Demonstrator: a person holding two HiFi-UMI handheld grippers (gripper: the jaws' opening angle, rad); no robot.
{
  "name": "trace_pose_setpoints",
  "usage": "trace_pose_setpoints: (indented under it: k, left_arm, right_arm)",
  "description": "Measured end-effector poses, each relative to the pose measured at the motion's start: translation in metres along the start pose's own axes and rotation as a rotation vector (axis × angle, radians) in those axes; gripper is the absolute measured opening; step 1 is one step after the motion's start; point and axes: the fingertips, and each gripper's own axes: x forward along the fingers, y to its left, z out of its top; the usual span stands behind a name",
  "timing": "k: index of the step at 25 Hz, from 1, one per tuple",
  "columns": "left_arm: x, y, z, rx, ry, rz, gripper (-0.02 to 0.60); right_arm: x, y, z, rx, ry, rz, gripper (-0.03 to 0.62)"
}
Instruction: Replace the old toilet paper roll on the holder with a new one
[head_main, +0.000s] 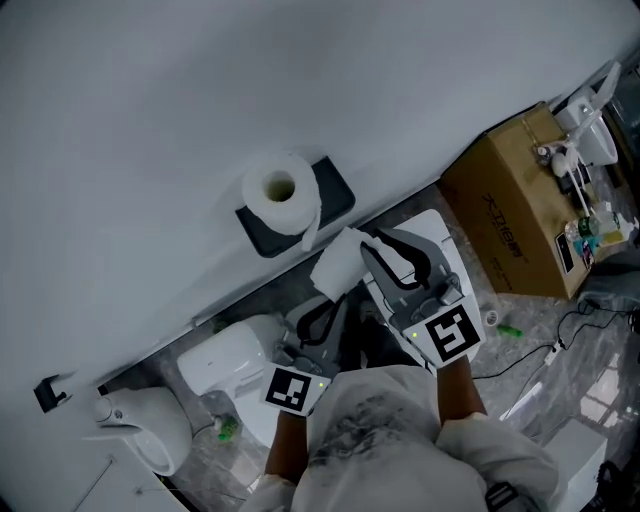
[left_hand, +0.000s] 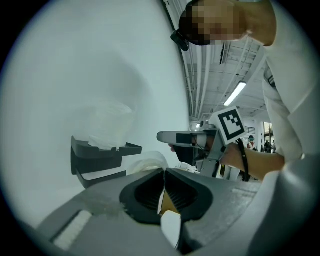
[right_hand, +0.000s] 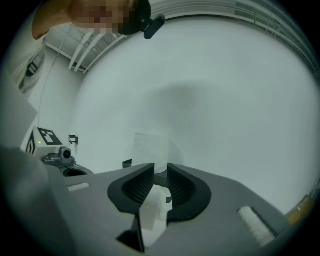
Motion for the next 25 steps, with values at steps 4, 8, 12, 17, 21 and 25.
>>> trace_pose_setpoints:
  k: [4,8,12,17,21,25]
  left_arm:
    - [-0.010,0.008,0.000,0.004,-0.002,0.039,0.015]
    - [-0.019,0.014,-0.002,0.005,0.005,0.072,0.015]
    - [-0.026,0.020,-0.004,-0.003,0.009,0.094,0.015]
    - [-0.032,0.024,-0.004,-0.005,0.007,0.112,0.015]
    - [-0.035,0.028,-0.004,-0.007,-0.001,0.127,0.015]
    - [-0.037,0.030,-0.006,-0.011,0.008,0.131,0.015]
  right_arm:
    - [0.013,0.004,0.003,-0.021,0.002,0.038,0.091]
    - [0.029,0.007,0.009,-0.051,0.003,0.075,0.110]
    - [0.046,0.004,0.016,-0.074,-0.009,0.091,0.115]
    - [0.060,0.004,0.025,-0.095,-0.028,0.128,0.146]
    - [0.067,0.010,0.027,-0.096,-0.035,0.177,0.192]
    - [0.075,0.015,0.027,-0.077,-0.034,0.218,0.249]
